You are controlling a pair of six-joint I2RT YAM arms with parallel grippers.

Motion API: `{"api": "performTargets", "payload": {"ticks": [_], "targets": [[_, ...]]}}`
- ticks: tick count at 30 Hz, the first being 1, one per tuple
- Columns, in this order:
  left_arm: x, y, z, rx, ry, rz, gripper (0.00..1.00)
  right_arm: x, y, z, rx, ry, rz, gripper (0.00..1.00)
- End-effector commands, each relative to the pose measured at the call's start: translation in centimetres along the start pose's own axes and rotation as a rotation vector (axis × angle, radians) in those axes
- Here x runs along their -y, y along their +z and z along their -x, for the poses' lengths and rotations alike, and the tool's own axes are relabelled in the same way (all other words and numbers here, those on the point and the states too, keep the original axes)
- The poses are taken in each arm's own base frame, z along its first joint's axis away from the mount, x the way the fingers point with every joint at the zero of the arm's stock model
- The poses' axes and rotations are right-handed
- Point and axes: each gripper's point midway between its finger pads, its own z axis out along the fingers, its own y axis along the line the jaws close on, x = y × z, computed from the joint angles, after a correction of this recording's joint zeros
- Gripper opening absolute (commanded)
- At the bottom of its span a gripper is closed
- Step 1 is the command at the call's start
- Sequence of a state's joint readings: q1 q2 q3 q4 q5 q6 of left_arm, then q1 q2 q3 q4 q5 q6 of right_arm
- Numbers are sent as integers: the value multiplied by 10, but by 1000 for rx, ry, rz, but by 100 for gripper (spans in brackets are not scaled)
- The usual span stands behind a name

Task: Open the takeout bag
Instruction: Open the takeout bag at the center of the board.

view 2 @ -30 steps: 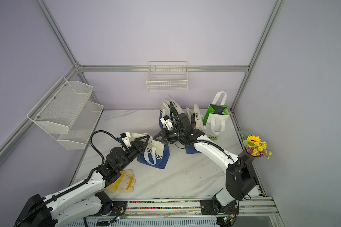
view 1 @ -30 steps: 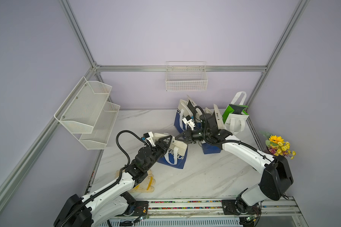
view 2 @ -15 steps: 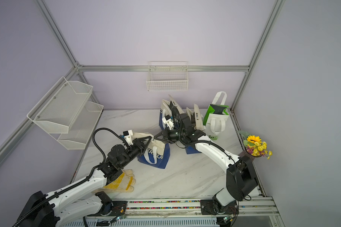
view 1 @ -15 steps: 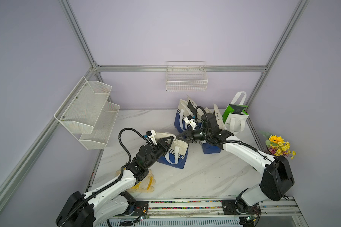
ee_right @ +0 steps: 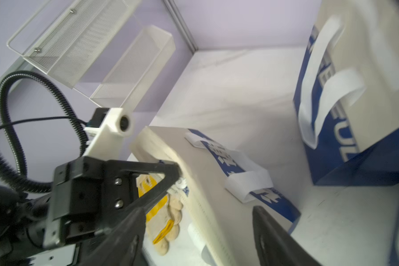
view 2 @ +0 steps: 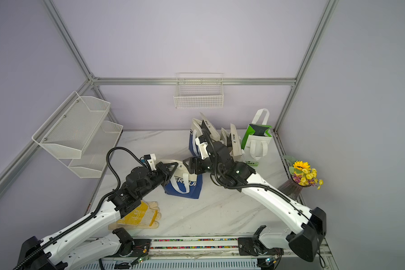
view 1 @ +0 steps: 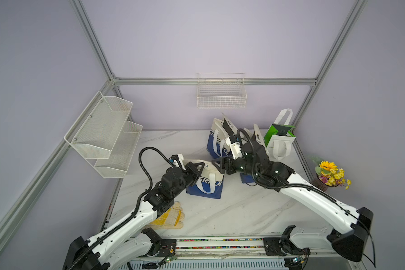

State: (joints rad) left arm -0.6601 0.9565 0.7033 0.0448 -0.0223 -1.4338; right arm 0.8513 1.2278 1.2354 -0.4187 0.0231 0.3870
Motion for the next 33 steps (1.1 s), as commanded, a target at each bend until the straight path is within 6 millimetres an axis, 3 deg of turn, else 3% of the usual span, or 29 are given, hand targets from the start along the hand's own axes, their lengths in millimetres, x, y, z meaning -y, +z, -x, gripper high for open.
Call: {"api": "performTargets", "payload": {"ticks": [1,4,10,12,15,20,23,27,33], "targets": [[26,-13,9,38,-82,-19,0,36,-23,-10,101,-305,-380,83],[39,-14,7,28,-84,-42,0,14,-19,-20,120,-389,-401,86],[58,-16,6,18,-76,-78,0,-10,20,-36,97,-458,-364,90],[60,-17,6,19,-74,-80,0,-11,30,-39,100,-472,-373,97],[65,-19,7,19,-67,-78,0,1,42,-42,93,-476,-469,97],[66,-24,8,22,-70,-67,0,15,41,-38,143,-445,-566,95],[73,-27,9,19,-74,-86,0,26,44,-39,161,-407,-574,88],[89,-33,10,10,-94,-131,0,57,59,-42,133,-306,-554,78],[109,-43,15,20,-129,-193,0,86,75,-50,83,-213,-527,77]]}}
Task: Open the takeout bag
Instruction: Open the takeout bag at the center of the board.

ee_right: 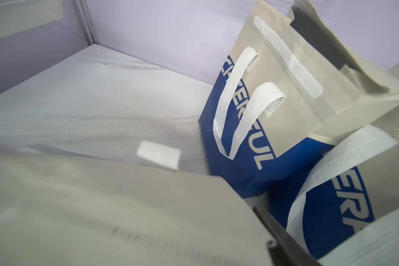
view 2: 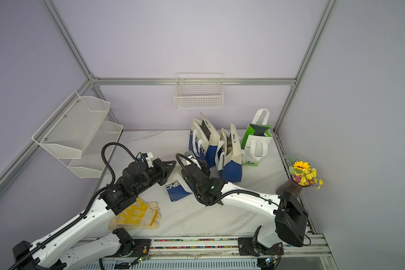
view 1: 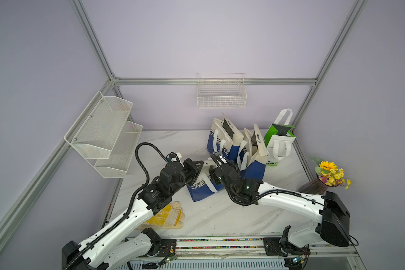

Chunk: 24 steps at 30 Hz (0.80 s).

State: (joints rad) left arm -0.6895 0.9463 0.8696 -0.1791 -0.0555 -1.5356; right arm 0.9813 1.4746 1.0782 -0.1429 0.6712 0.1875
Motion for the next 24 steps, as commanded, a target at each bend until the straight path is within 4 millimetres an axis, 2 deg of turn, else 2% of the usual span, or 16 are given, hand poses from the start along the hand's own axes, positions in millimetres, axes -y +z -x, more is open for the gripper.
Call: {"api": "performTargets", "payload": {"ticks": [1,4,5,8,11,14,18,21,24], "targets": [[80,-34,7,13,-39,-245,0,7,11,-4,-13,85,14,77],[77,-33,8,21,-44,-237,0,-8,-12,8,3,62,157,82],[74,-31,9,25,-51,-225,0,-10,-30,19,32,61,210,84],[63,-27,11,35,-66,-193,0,-3,-68,39,50,60,281,88],[61,-25,11,32,-64,-179,0,4,-86,45,-31,6,293,91],[64,-22,10,15,-58,-179,0,2,-92,45,-118,-109,304,92],[67,-20,10,-3,-47,-172,0,-2,-91,58,-111,-231,307,94],[66,-21,11,-7,-45,-160,0,-13,-90,66,-100,-291,349,92],[66,-24,14,2,-40,-153,0,-16,-75,69,-104,-353,300,90]]}}
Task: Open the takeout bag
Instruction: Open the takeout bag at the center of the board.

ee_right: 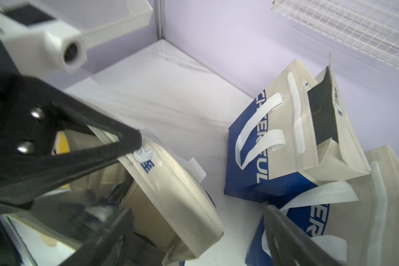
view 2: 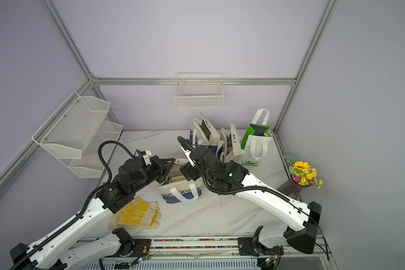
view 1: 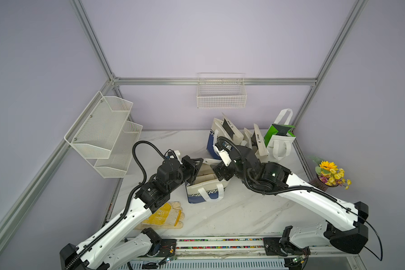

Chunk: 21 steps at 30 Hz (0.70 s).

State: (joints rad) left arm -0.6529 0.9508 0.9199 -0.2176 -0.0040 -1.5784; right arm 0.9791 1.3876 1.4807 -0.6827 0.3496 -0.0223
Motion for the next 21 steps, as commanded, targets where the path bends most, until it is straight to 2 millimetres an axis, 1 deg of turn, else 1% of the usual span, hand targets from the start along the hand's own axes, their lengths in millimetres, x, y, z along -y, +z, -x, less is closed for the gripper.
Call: {"api": "performTargets", "payload": {"ticks": [1,3,8,10,12,13,15,16,18,19,21], "targets": [[54,-21,7,18,18,-147,0,0,9,0,-47,-128,-25,89],[54,-23,8,25,25,-143,0,-7,19,0,-73,-162,-10,85],[50,-22,10,31,25,-133,0,-17,33,1,-94,-217,-13,84],[49,-21,11,31,23,-133,0,-15,38,4,-85,-222,-40,84],[49,-21,11,29,24,-132,0,-10,48,1,-100,-234,-93,83],[48,-21,12,29,25,-129,0,-8,52,-1,-112,-245,-109,77],[46,-21,12,28,25,-122,0,-9,60,-1,-125,-252,-124,61],[44,-21,13,29,25,-112,0,-10,62,-2,-136,-257,-118,56],[39,-22,16,41,28,-89,0,-12,66,-1,-149,-253,-116,37],[37,-24,18,50,34,-81,0,-13,67,-1,-153,-253,-114,30],[32,-25,22,65,43,-59,0,-14,66,-1,-152,-252,-108,10]]}}
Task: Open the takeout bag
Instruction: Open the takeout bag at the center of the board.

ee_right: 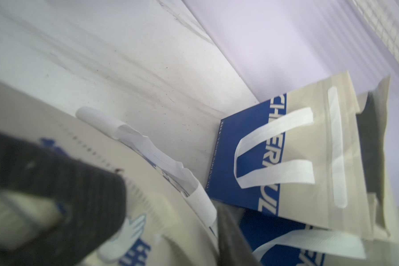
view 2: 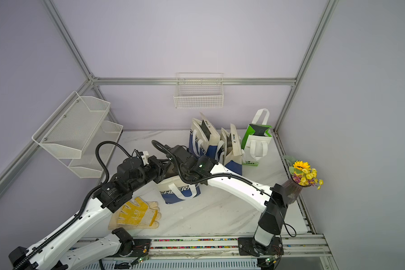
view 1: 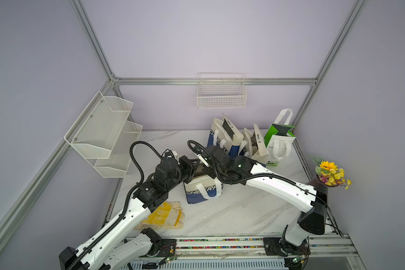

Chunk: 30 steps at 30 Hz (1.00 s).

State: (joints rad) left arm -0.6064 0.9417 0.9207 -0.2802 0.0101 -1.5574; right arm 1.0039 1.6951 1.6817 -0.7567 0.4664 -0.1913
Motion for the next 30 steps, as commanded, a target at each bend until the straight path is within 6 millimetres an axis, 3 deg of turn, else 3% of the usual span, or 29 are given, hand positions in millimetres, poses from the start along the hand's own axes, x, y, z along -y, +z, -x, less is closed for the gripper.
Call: {"api": "performTargets", "payload": {"ticks": [1,4,5,7,8,10,13,18,20,24,30], "targets": [[42,-23,11,40,36,-105,0,8,-8,7,13,6,-21,2],[39,-20,13,39,71,-78,0,9,-8,11,23,22,-21,0],[39,-20,14,38,107,-64,11,8,-7,13,30,34,-16,0],[39,-24,20,43,203,-17,48,3,-6,18,41,66,26,0],[41,-30,22,50,267,8,61,0,-4,20,43,87,45,0],[46,-46,26,67,379,40,72,-4,-4,23,44,139,91,0],[47,-78,33,100,515,112,77,2,-2,31,50,284,204,0],[22,-119,38,92,627,285,75,8,1,44,32,446,371,0],[9,-128,34,45,663,347,92,8,2,48,31,471,408,0],[-7,-134,27,-27,693,405,97,12,3,57,37,560,511,0],[-13,-105,-7,-185,725,370,96,13,-5,76,68,610,590,0]]}}
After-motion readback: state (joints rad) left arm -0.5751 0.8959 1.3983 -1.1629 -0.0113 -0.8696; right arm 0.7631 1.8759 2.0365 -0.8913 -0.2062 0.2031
